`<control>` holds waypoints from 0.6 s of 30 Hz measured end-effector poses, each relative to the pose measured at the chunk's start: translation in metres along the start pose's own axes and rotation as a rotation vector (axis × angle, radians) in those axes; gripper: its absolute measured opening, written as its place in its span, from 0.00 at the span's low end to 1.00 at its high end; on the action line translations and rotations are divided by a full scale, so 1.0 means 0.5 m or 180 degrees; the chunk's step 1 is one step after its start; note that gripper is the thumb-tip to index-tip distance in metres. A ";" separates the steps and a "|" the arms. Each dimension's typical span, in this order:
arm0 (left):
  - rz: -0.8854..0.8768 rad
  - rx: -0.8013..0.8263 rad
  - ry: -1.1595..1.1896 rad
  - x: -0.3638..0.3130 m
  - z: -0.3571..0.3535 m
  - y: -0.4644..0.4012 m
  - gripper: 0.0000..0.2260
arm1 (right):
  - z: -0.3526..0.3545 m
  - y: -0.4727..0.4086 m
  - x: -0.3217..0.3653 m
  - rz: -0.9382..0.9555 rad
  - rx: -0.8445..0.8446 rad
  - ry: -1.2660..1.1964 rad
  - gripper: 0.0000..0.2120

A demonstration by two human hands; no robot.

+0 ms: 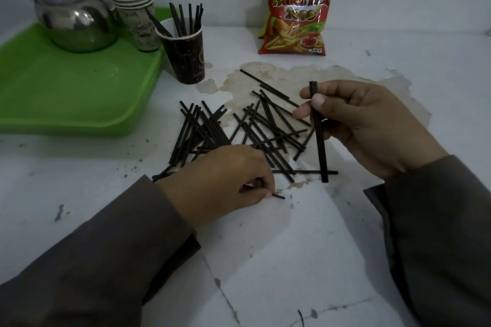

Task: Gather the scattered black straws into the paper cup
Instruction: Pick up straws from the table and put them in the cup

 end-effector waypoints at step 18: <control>-0.0259 -0.0484 -0.0495 0.025 0.042 -0.052 0.14 | 0.013 -0.003 0.011 0.0177 -0.0212 0.0011 0.06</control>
Point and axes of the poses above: each hand's wrist, its own y-axis away from the middle knuckle, its own z-axis out of the back of the hand, x = y × z, the point moved 10 cm from there along -y, towards the middle knuckle, and after that the axes turned 4 degrees about -x, right-handed, at the moved point
